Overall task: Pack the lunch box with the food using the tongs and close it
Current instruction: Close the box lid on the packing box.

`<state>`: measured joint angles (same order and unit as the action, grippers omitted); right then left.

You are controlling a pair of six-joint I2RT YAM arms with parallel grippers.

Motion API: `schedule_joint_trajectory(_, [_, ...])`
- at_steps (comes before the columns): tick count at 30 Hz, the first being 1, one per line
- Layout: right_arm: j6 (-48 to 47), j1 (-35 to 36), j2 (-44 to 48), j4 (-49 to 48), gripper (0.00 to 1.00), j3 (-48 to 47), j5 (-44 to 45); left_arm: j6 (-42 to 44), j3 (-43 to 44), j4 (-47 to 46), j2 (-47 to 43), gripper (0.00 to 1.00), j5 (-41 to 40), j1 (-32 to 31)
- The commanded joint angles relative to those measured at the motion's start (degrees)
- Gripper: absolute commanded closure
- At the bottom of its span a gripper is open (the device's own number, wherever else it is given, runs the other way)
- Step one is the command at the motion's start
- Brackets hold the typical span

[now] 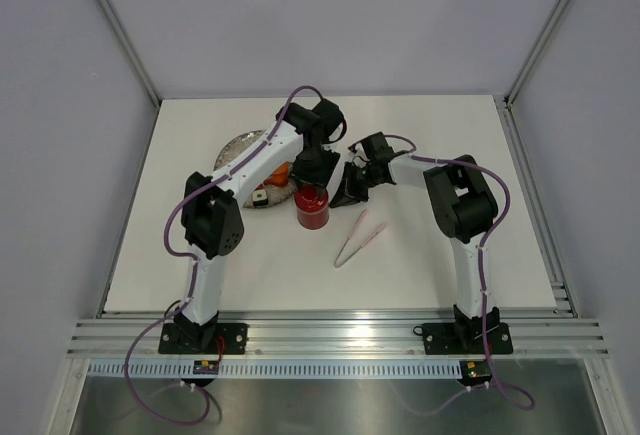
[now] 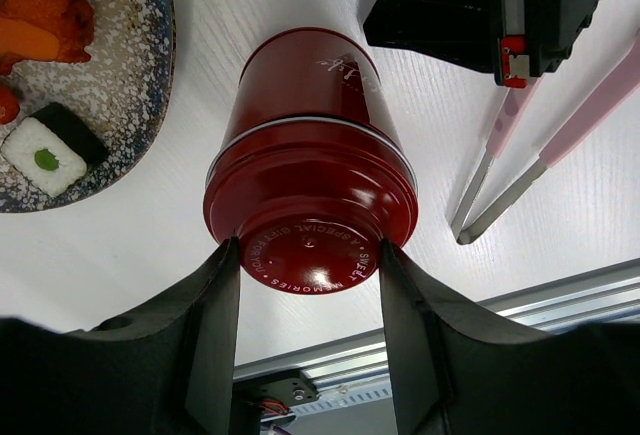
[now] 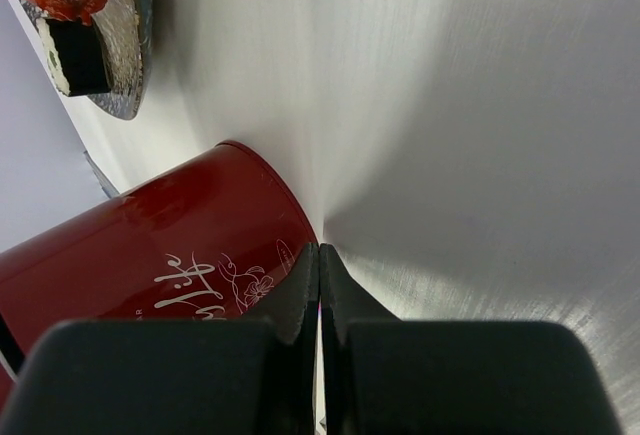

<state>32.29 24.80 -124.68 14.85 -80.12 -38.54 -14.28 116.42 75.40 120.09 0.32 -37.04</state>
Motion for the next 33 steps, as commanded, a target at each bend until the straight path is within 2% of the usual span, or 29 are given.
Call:
schedule_joint_trajectory(1, [-0.7, 0.1, 3.7, -1.1, 1.0, 0.7, 0.0, 1.2, 2.2, -0.7, 0.7, 1.0, 2.2, -0.2])
schedule_joint_trajectory(14, [-1.0, 0.2, 4.9, -1.1, 1.0, 2.3, 0.3, 1.0, 2.1, -1.2, 3.0, 0.99, 2.3, -0.2])
schedule_joint_trajectory(15, [-0.9, 0.1, 5.0, -1.0, 1.0, 2.4, 0.4, 1.0, 2.5, -1.2, 2.9, 0.97, 2.1, -0.2])
schedule_joint_trajectory(16, [-0.9, 0.1, 5.1, -1.0, 1.0, 2.6, 0.5, 1.0, 2.6, -1.0, 2.9, 0.89, 1.6, -0.2])
schedule_joint_trajectory(19, [-0.9, 0.1, 5.7, -1.1, 1.0, 3.1, 0.7, 0.8, 3.0, -1.0, 2.9, 0.79, 1.1, -0.2])
schedule_joint_trajectory(20, [-0.8, 0.1, 5.9, -1.3, 1.0, 3.3, 0.7, 0.7, 3.0, -1.0, 3.0, 0.7, 1.1, -0.2])
schedule_joint_trajectory(21, [-0.9, 0.2, 6.1, -1.4, 1.0, 3.5, 0.7, 0.8, 2.8, -1.3, 2.8, 0.67, 1.3, -0.2])
schedule_joint_trajectory(28, [-0.8, 0.2, 7.0, -1.4, 0.99, 4.5, 1.4, 1.0, 2.6, -2.1, 2.5, 0.65, 2.0, -0.2])
schedule_joint_trajectory(30, [-0.7, 0.2, 7.3, -1.4, 0.99, 4.8, 1.5, 1.3, 2.6, -2.1, 2.4, 0.59, 2.1, -0.2])
schedule_joint_trajectory(33, [-0.8, 0.1, 7.8, -1.6, 0.99, 5.3, 1.9, 1.5, 2.2, -2.7, 1.7, 0.56, 2.1, -0.2])
